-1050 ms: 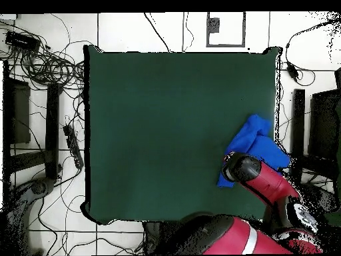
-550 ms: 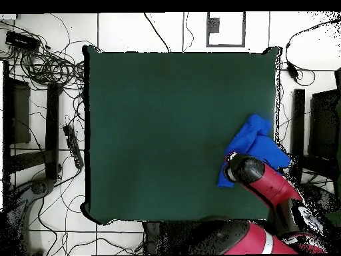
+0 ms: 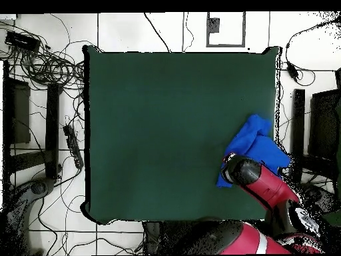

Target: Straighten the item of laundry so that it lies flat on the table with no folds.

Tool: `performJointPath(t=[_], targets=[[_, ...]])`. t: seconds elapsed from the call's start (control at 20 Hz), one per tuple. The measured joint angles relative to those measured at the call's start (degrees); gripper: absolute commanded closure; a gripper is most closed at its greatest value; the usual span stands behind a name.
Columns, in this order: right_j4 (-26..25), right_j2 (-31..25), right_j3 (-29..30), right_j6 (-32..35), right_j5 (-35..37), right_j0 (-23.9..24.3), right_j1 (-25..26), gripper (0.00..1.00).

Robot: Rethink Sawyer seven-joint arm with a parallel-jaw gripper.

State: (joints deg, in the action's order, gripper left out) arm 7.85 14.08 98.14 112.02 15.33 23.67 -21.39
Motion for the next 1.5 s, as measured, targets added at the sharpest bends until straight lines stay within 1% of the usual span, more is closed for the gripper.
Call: performJointPath(t=[0.7, 0.95, 1.0, 1.35, 1.5], targets=[[0.37, -0.13, 0.8, 0.0, -0.75, -0.42, -0.62, 0.0], [1.31, -0.12, 0.9, 0.0, 0.0, -1.62, -1.82, 0.0], [1.64, -0.13, 0.93, 0.0, 1.2, -2.37, -2.98, 0.0], [2.8, 0.0, 0.89, 0.0, 5.91, -3.96, -6.25, 0.0], [3.26, 0.4, 0.7, 0.0, 9.75, -4.51, -8.16, 0.0]])
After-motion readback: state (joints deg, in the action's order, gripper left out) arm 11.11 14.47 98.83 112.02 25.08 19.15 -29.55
